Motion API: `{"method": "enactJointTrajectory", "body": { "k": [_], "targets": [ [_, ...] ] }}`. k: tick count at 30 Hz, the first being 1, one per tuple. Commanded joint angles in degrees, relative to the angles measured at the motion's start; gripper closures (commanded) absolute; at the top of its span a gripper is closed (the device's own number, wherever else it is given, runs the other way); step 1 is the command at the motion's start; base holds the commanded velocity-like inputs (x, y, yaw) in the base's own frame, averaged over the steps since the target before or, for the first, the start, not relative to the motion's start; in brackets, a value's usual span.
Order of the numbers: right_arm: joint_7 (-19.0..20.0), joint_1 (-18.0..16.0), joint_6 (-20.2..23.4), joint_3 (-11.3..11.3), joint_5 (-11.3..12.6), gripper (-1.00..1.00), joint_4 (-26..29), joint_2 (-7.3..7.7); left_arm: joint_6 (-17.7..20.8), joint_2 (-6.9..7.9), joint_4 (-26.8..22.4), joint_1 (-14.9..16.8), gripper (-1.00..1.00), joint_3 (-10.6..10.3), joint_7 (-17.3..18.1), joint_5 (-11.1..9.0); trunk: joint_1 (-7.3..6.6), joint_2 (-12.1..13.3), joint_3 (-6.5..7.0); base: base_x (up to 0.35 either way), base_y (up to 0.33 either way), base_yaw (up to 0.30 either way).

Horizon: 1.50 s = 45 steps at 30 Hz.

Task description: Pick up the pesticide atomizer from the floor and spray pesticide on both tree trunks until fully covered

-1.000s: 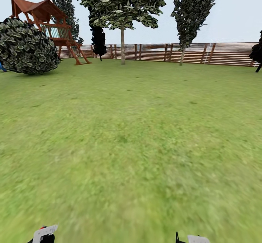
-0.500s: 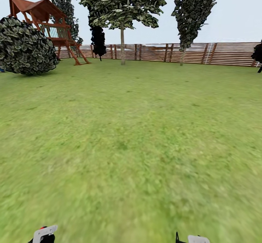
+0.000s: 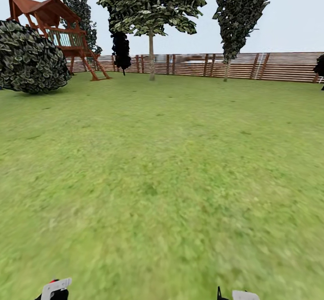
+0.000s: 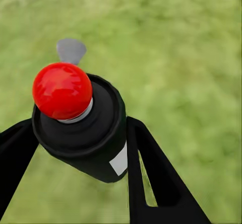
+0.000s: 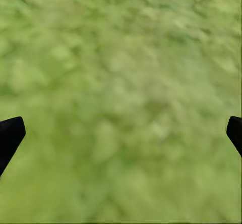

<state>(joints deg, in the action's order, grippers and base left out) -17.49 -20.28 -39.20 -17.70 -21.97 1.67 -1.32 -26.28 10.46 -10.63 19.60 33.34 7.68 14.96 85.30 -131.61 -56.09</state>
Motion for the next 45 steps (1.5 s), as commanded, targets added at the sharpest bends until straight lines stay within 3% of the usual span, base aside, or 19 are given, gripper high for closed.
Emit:
{"method": "enactJointTrajectory", "body": {
  "k": [1,45],
  "targets": [
    [0.0,0.0,0.0,0.0,0.0,-1.00,0.0,0.00,0.0,0.00,0.0,0.0,1.00,0.0,0.0,0.0,0.00,0.0,0.00,0.339,0.000,0.000],
    [0.0,0.0,0.0,0.0,0.0,-1.00,0.0,0.00,0.0,0.09,0.0,0.0,1.00,0.1,0.5,0.0,0.00,0.0,0.00,0.339,0.000,0.000]
  ]
}}
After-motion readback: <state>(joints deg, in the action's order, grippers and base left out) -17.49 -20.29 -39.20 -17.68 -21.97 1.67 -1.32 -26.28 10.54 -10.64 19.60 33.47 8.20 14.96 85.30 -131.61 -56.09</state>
